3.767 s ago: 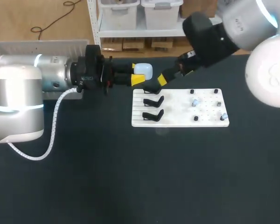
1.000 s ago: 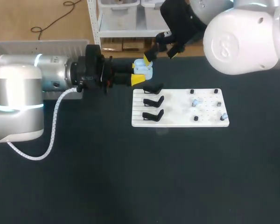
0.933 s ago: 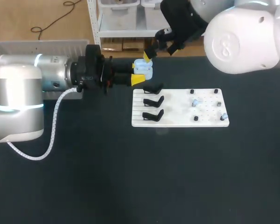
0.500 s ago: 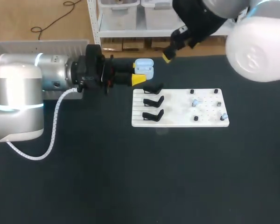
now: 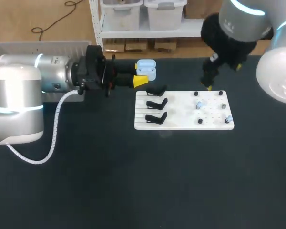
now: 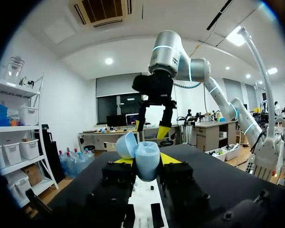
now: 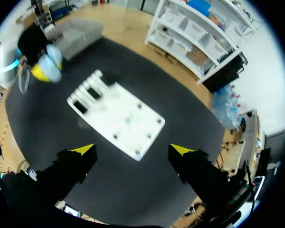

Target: Pick up each earbud case from the left stands, insert the matching earbuds, close the lid, and place the case in the box.

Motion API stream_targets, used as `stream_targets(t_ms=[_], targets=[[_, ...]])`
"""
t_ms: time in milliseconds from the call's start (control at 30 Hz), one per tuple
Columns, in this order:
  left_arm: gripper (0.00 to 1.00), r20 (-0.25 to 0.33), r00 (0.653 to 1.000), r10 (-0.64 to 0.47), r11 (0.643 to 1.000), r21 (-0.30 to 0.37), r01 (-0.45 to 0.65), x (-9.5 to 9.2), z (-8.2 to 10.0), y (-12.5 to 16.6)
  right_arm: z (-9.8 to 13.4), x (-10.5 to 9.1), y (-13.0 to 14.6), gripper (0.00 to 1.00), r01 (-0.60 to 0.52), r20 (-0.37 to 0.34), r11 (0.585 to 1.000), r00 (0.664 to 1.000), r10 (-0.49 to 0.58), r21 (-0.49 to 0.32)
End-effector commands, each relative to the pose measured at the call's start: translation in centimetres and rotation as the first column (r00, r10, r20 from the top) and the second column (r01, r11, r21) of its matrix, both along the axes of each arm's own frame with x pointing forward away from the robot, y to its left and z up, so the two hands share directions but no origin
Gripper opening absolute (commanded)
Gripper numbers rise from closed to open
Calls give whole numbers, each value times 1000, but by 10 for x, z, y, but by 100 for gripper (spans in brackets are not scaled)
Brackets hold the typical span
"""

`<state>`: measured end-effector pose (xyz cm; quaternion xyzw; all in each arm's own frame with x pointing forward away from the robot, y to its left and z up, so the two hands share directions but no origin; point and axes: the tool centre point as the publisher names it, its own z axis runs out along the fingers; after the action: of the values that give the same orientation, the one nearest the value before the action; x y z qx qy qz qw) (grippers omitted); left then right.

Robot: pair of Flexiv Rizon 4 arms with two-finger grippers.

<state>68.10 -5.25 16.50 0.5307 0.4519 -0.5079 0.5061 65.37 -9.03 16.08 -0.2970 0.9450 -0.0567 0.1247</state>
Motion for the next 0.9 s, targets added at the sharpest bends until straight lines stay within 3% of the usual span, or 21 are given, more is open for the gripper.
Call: stream_targets(t_ms=[33,400,500,667,767,900], targets=[[0,2,1000,1,1000,-2,-1,0,-1,0,-18,1,-7,100,29,-55,999,998,-32,-45],[0,2,1000,1,1000,-2,-1,0,-1,0,-60,-18,-30,100,83,-188,994,978,-96,-72],[0,2,1000,1,1000,-2,-1,0,-1,0,-70,-22,-29,87,81,-211,994,973,-94,-71],[0,2,1000,1,1000,-2,-1,0,-1,0,-86,-27,-29,77,70,-225,995,971,-85,-71],[0,2,1000,1,1000,-2,-1,0,-1,0,-95,-30,-31,81,65,-228,996,970,-79,-67],[0,2,1000,1,1000,-2,-1,0,-1,0,-104,-30,-33,79,64,-219,996,973,-75,-60]])
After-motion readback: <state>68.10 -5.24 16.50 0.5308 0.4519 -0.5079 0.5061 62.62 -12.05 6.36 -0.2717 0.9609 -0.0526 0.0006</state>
